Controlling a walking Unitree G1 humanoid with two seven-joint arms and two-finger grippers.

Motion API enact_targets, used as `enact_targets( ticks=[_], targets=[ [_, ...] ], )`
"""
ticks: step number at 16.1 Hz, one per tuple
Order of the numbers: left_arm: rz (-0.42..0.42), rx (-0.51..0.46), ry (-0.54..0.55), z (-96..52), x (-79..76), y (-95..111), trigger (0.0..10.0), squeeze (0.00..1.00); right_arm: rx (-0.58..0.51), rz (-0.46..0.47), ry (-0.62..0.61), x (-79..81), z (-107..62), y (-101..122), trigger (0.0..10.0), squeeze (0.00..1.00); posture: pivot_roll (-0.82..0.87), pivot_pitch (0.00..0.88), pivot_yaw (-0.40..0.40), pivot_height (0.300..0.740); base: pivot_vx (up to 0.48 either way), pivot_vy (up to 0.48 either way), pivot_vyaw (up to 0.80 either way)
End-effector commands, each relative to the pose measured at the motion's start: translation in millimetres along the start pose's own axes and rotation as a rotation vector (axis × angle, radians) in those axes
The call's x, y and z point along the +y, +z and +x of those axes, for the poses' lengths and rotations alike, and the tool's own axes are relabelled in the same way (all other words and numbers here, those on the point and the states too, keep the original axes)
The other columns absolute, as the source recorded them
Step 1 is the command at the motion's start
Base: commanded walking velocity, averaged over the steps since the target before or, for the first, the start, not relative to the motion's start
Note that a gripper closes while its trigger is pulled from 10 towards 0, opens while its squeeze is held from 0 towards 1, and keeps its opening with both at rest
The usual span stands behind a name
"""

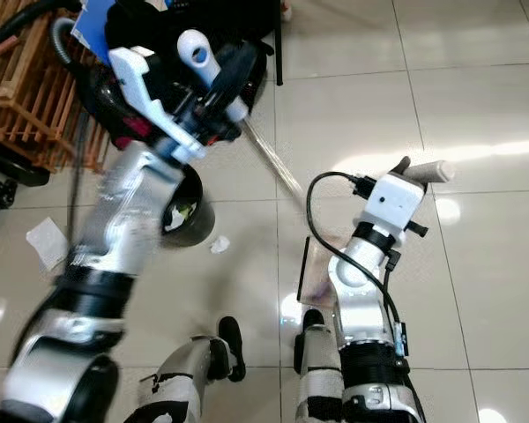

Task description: Sweep floor

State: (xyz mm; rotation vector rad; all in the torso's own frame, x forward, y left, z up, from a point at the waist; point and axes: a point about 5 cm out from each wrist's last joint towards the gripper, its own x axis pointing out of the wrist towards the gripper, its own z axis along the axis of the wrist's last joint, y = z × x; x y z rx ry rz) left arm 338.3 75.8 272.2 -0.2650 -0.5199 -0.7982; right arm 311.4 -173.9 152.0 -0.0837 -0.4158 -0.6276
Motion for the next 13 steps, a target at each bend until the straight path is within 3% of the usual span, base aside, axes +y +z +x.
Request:
enact_targets(
  ticks=[1, 5, 10, 13],
  targets=[
    [0.027, -0.029, -0.040, 0.2, -4.5, 14, 10.0, 0.00, 0.041, -0.009, 0.002, -3.0, -5.5, -8, 10.0, 0.00, 0.04, 0.301, 0.109, 0.740, 0.000, 0.000, 0.00],
    [0.095, -0.007, -0.042, -12.8, 1.4, 40, 10.0, 0.00, 0.047, -0.008, -0.017, -15.8, -4.8, -10, 10.0, 0.00, 0.04, 0.276, 0.118, 0.740, 0.000, 0.000, 0.00],
    [0.082, 0.028, 0.008, -24.8, -4.9, 36, 10.0, 0.00, 0.080, 0.002, -0.075, -37.5, -4.4, -14, 10.0, 0.00, 0.03, 0.259, 0.129, 0.740, 0.000, 0.000, 0.00],
    [0.194, 0.076, 0.012, -33.4, -1.6, 41, 10.0, 0.00, 0.136, 0.071, -0.115, -48.5, -6.1, -16, 10.0, 0.00, 0.03, 0.255, 0.131, 0.740, 0.000, 0.000, 0.00]
  ],
)
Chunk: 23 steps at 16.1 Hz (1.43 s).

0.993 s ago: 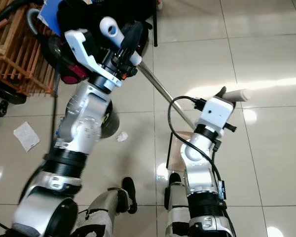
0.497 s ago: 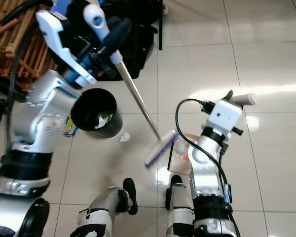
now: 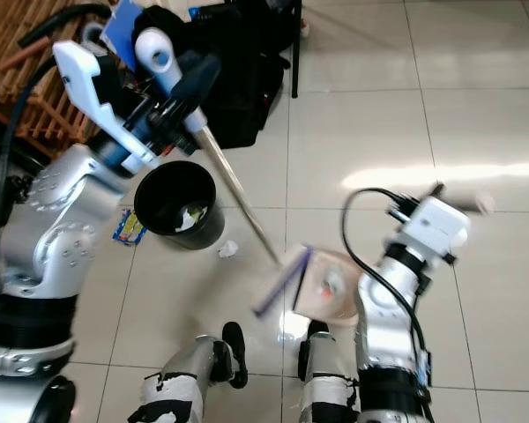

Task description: Sweep floor

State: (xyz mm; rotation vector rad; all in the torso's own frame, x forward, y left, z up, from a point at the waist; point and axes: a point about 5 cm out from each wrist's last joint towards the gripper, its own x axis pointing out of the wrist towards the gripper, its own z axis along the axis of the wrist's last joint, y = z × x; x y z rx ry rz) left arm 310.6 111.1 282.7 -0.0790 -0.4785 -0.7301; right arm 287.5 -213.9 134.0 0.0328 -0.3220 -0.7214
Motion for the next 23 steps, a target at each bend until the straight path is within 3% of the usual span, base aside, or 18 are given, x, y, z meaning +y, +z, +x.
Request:
enact_targets(
  ticks=[1, 4, 8, 10, 13, 17, 19, 21, 23],
  targets=[
    [0.056, -0.022, -0.007, -6.3, -0.7, 12, 10.0, 0.00, 0.020, 0.012, -0.013, -6.5, -3.1, -2, 10.0, 0.00, 0.03, 0.252, 0.131, 0.740, 0.000, 0.000, 0.00],
    [0.058, 0.008, 0.012, -19.8, 0.0, 18, 10.0, 0.00, 0.024, 0.015, -0.039, -19.4, 0.1, 2, 10.0, 0.00, 0.04, 0.241, 0.122, 0.740, 0.000, 0.000, 0.00],
    [0.053, 0.113, 0.024, -44.3, -10.8, -10, 10.0, 0.00, 0.009, 0.075, -0.032, -22.9, 9.2, 18, 10.0, 0.00, 0.02, 0.224, 0.115, 0.740, 0.000, 0.000, 0.00],
    [0.104, 0.213, 0.064, -64.5, -8.1, -24, 10.0, 0.00, -0.001, 0.115, -0.025, -23.8, 13.1, 33, 10.0, 0.00, 0.01, 0.205, 0.104, 0.740, 0.000, 0.000, 0.00],
    [0.146, 0.293, 0.112, -81.6, -0.3, -29, 10.0, 0.00, 0.001, 0.138, -0.021, -25.5, 18.7, 48, 10.0, 0.00, 0.00, 0.182, 0.096, 0.740, 0.000, 0.000, 0.00],
    [0.157, 0.500, 0.153, -107.2, 2.1, -51, 10.0, 0.00, 0.012, 0.178, 0.006, -19.4, 26.1, 73, 10.0, 0.00, 0.00, 0.166, 0.092, 0.740, 0.000, 0.000, 0.00],
    [0.139, 0.675, 0.201, -123.6, 4.0, -75, 10.0, 0.00, 0.021, 0.207, 0.034, -11.5, 34.5, 87, 10.0, 0.00, -0.01, 0.159, 0.087, 0.740, 0.000, 0.000, 0.00],
    [0.130, 0.748, 0.240, -132.5, 6.6, -85, 10.0, 0.00, 0.031, 0.218, 0.048, -7.5, 39.3, 94, 10.0, 0.00, -0.01, 0.158, 0.085, 0.740, 0.000, 0.000, 0.00],
    [0.113, 0.857, 0.321, -155.0, 12.3, -103, 10.0, 0.00, 0.018, 0.246, 0.079, 0.1, 51.0, 116, 10.0, 0.00, -0.01, 0.158, 0.082, 0.740, 0.000, 0.000, 0.00]
  ],
)
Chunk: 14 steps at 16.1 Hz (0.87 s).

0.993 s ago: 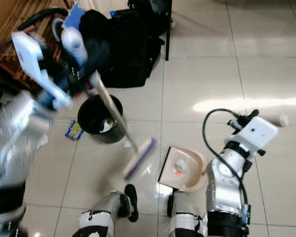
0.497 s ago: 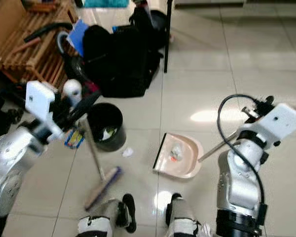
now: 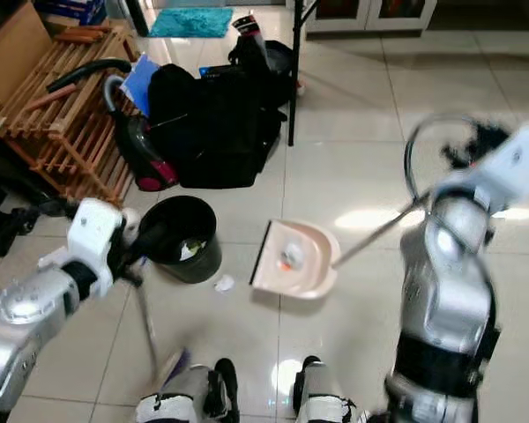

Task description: Sweep floor

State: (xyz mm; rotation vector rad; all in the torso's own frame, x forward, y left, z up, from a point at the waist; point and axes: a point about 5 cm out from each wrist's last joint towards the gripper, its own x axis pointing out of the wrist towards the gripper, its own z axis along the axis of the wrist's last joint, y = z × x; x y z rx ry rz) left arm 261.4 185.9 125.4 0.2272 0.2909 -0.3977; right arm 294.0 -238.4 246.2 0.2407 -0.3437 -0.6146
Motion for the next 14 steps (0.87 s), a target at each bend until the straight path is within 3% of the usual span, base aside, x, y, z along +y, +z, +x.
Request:
enact_targets(
  ticks=[1, 3, 7, 14],
  targets=[
    [0.022, 0.041, 0.030, -3.2, 4.3, -8, 10.0, 0.00, -0.043, 0.032, 0.020, 3.1, -0.1, 16, 10.0, 0.00, -0.01, 0.158, 0.082, 0.740, 0.000, 0.000, 0.00],
    [0.008, 0.082, 0.027, -4.2, 0.6, -21, 10.0, 0.00, -0.043, 0.008, 0.060, 12.5, 7.1, 28, 10.0, 0.00, -0.02, 0.159, 0.077, 0.740, 0.000, 0.000, 0.00],
    [-0.010, 0.018, 0.051, 0.8, -5.2, -15, 10.0, 0.00, -0.010, 0.040, 0.105, 23.4, 13.3, 39, 10.0, 0.00, -0.03, 0.154, 0.060, 0.740, 0.000, 0.000, 0.00],
    [0.037, -0.010, 0.030, 13.1, -15.0, -11, 10.0, 0.00, 0.050, 0.074, 0.130, 37.1, 5.9, 33, 10.0, 0.00, -0.03, 0.133, 0.048, 0.740, 0.000, 0.394, 0.00]
  ],
)
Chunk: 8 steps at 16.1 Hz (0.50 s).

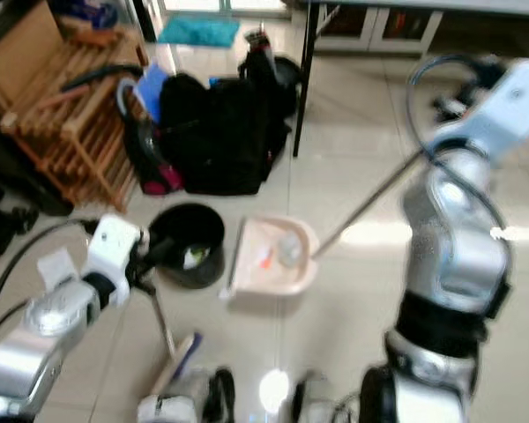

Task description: Sweep floor

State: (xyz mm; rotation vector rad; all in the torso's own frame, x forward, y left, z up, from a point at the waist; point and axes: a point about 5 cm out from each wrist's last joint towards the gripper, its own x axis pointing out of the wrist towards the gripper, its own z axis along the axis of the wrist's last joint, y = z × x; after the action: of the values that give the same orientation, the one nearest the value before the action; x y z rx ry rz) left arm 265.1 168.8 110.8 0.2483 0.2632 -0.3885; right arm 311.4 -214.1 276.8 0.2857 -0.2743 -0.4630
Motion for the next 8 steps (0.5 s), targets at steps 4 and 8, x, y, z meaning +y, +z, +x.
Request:
enact_targets(
  ticks=[4, 8],
  targets=[
    [0.020, 0.002, 0.018, 0.5, 2.8, -1, 10.0, 0.00, -0.060, 0.053, 0.009, 5.6, -1.1, 18, 10.0, 0.00, -0.02, 0.130, 0.051, 0.740, 0.000, 0.393, 0.00],
    [0.025, -0.003, 0.017, -0.6, 3.2, -1, 10.0, 0.00, -0.086, 0.083, 0.004, 9.8, 4.9, 27, 10.0, 0.00, -0.02, 0.123, 0.051, 0.740, 0.000, 0.396, 0.00]
  ],
)
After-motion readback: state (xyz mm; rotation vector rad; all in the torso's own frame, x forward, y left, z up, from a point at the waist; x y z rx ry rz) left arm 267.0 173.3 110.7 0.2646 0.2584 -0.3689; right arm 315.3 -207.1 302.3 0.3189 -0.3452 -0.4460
